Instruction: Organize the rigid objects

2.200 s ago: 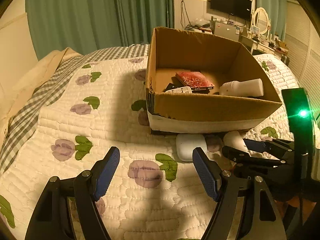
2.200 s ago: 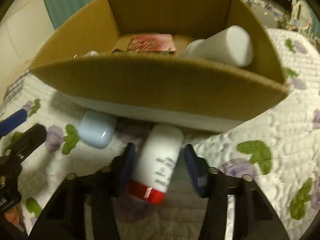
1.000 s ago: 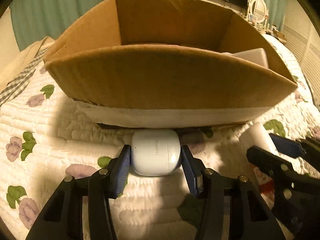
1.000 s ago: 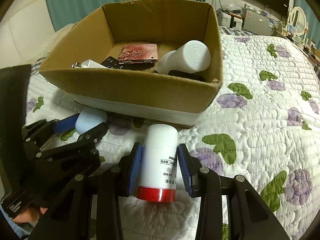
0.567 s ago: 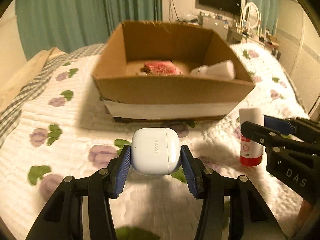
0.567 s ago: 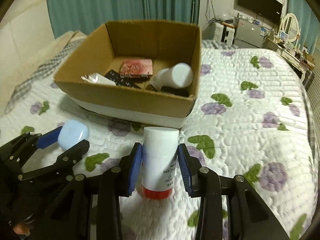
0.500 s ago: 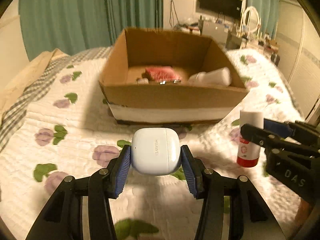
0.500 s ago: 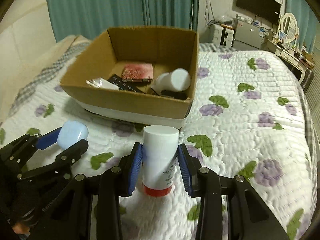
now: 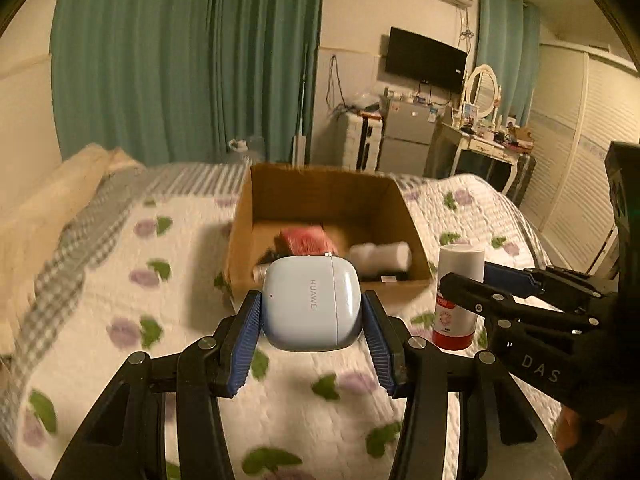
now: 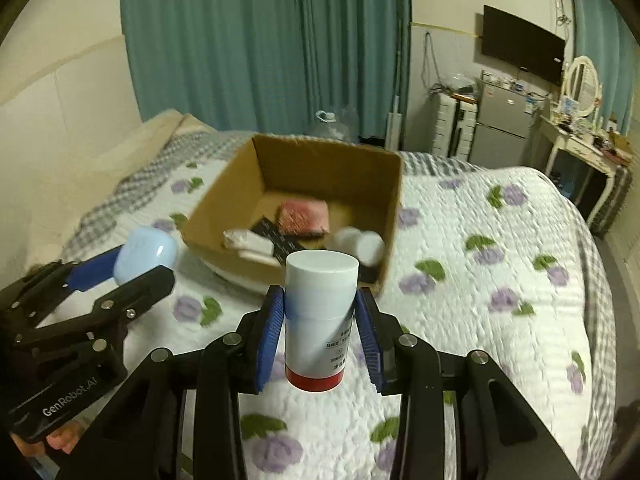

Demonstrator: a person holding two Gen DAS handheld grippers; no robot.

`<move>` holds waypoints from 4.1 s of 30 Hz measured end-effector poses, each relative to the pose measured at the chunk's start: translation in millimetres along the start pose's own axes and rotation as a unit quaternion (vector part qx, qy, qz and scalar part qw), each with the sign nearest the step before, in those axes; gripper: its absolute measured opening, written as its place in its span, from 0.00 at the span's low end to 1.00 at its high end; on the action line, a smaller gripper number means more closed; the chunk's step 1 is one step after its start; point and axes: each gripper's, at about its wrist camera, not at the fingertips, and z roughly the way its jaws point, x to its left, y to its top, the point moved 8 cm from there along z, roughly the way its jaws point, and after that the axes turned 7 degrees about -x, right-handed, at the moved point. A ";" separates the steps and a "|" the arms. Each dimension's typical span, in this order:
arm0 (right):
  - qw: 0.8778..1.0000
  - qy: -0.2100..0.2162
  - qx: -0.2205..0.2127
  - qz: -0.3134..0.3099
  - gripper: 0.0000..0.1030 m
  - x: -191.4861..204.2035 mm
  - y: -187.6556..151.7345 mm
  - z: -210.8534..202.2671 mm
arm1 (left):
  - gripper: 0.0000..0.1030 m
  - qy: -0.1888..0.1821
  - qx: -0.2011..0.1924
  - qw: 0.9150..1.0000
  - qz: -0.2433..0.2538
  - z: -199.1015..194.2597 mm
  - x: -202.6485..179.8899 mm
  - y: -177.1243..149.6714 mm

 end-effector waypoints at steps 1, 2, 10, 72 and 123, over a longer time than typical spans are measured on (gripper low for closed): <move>1.000 -0.004 -0.006 -0.009 0.35 0.3 9.3 2.1 | 0.49 0.002 -0.005 1.000 0.005 1.5 0.7 8.4; 1.000 -0.005 -0.010 -0.014 0.35 0.4 16.0 3.9 | 0.49 0.003 -0.009 1.000 0.007 2.7 2.1 14.5; 0.998 0.001 -0.045 -0.042 0.35 0.6 74.5 33.4 | 0.49 0.001 -0.034 0.999 0.024 36.7 6.4 65.8; 0.999 -0.028 -0.016 -0.027 0.81 -93.0 62.0 134.5 | 0.68 0.073 0.062 0.995 0.040 197.1 16.4 47.8; 0.975 -0.086 -0.202 0.024 1.00 -15.1 28.1 -16.9 | 0.77 0.054 -0.187 0.981 0.024 -8.9 44.5 28.2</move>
